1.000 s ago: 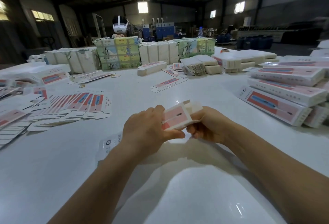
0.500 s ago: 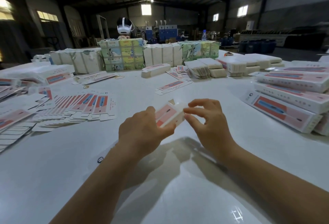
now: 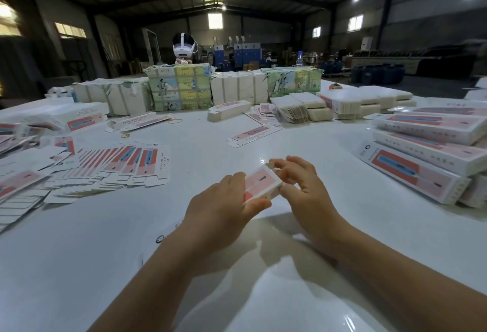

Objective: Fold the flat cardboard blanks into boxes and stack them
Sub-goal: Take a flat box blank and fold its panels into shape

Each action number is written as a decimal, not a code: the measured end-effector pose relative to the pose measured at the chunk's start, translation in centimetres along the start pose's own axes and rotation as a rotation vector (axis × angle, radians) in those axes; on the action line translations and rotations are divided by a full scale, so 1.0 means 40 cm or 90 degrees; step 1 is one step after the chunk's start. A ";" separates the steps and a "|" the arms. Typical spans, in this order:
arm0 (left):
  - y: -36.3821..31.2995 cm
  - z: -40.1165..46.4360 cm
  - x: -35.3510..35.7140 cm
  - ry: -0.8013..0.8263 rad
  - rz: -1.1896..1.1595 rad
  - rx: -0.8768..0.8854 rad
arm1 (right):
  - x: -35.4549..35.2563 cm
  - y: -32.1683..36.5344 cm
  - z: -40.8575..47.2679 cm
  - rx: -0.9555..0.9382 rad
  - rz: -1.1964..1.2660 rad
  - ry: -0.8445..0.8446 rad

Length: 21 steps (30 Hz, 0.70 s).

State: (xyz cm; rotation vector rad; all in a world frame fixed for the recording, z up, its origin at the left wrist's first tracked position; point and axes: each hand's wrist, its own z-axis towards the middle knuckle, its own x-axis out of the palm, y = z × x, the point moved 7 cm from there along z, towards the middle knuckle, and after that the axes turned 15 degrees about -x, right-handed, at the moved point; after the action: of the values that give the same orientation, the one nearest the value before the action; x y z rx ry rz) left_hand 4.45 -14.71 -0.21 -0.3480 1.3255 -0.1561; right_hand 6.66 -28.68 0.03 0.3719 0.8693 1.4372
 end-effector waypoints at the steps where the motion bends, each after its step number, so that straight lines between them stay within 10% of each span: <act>1: -0.001 -0.001 -0.001 -0.004 0.002 -0.002 | -0.007 -0.002 -0.001 0.001 -0.001 -0.027; 18: -0.004 0.001 0.010 -0.064 0.129 -0.048 | -0.019 -0.038 0.000 0.106 -0.021 -0.071; 21: -0.016 -0.008 0.006 -0.077 0.121 -0.027 | -0.032 -0.084 -0.009 0.281 0.110 -0.135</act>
State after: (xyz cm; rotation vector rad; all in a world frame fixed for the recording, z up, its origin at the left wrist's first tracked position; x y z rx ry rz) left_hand 4.27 -15.42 -0.27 -0.2611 1.2358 0.0522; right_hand 8.87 -30.48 -2.20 0.9343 0.9954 1.3251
